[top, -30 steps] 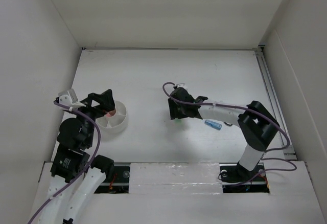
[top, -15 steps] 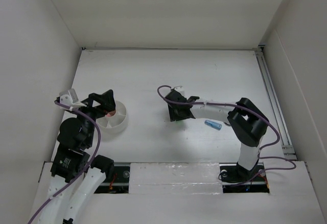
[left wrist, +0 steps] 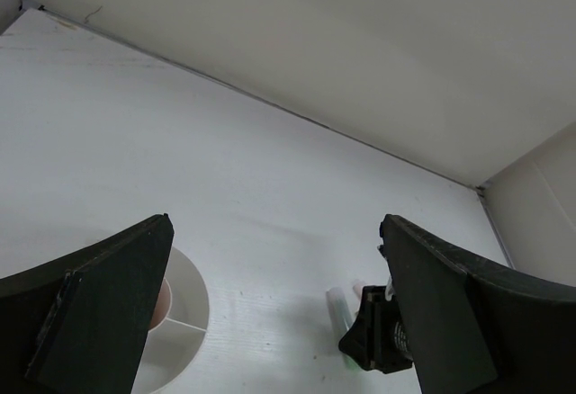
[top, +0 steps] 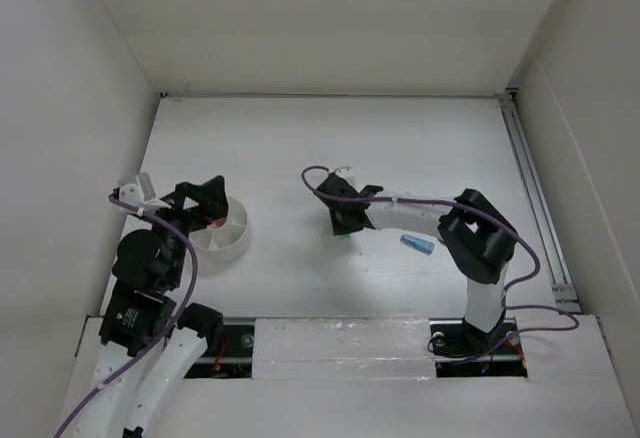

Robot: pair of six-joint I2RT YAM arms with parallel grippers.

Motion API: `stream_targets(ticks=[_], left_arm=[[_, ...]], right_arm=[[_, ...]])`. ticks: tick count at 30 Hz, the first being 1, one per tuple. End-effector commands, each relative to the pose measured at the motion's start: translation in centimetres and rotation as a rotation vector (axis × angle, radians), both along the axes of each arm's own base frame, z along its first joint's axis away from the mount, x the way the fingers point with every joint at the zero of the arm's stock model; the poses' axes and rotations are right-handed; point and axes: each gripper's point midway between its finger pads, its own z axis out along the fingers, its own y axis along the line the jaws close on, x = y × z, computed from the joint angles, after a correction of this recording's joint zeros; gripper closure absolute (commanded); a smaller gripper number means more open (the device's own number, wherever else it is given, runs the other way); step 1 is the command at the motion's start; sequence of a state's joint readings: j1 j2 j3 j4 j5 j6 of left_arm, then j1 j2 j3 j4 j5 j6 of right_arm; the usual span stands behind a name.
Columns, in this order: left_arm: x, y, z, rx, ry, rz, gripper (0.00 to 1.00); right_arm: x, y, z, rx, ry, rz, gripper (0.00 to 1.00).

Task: Sort the stationery into containers
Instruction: Pick up the pen from the center of the board.

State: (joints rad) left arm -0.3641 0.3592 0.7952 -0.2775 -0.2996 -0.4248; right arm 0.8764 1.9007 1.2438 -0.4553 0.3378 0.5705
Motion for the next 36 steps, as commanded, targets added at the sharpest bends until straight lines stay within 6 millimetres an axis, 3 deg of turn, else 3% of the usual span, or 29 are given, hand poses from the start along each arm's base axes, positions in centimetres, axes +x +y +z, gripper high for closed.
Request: stream_targets(ticks=[1,5,7,9,11,14,26,31,33,35,36], left_arm=[[0.5,-1.5,0.8,-0.023,-0.006,-0.066,0.0],[1.1,-4.9,-0.3,-0.066,0.068,-0.219,0.0],[1.6,-7.0,-0.9,-0.107,0.108,-0.313,0.0],[1.9,-8.4,-1.3,-0.173,0.136,-0.364,0.0],[2.0,-10.3,-1.2,-0.214,0.146,-0.454,0.0],[2.3,-12.1,-2.0,-0.248,0.2,-0.535,0.0],[2.2,-13.2,-2.8,-0.277,0.228,-0.594,0.0],[2.2,-13.2,-3.8,-0.274,0.268,-0.587,0.0],[2.2,-13.2,-3.8,-0.274,0.268,-0.587,0.0],[2.2,-13.2,-3.8,-0.274,0.268,-0.587,0.0],[2.2,-13.2,-3.8,-0.274,0.268,-0.587,0.0]], right_arm=[[-0.8,0.7,1.0,0.009,-0.002,0.036,1.0],[-1.0,3.2,6.6,0.133,-0.132,0.089,1.0],[-1.4,5.1,10.7,0.254,-0.21,0.129,1.0],[-2.4,5.8,12.0,0.317,-0.232,0.162,1.0],[-3.7,7.7,15.1,0.467,-0.252,0.224,1.0],[-5.3,9.3,17.6,0.554,-0.27,0.288,1.0],[-7.1,13.1,24.2,0.714,-0.37,0.318,1.0],[-7.2,12.9,27.2,0.763,-0.43,0.312,1.0],[-7.4,13.0,26.9,0.763,-0.432,0.313,1.0],[-7.5,12.9,28.4,0.791,-0.461,0.319,1.0],[-8.0,13.1,27.7,0.786,-0.456,0.343,1.0]])
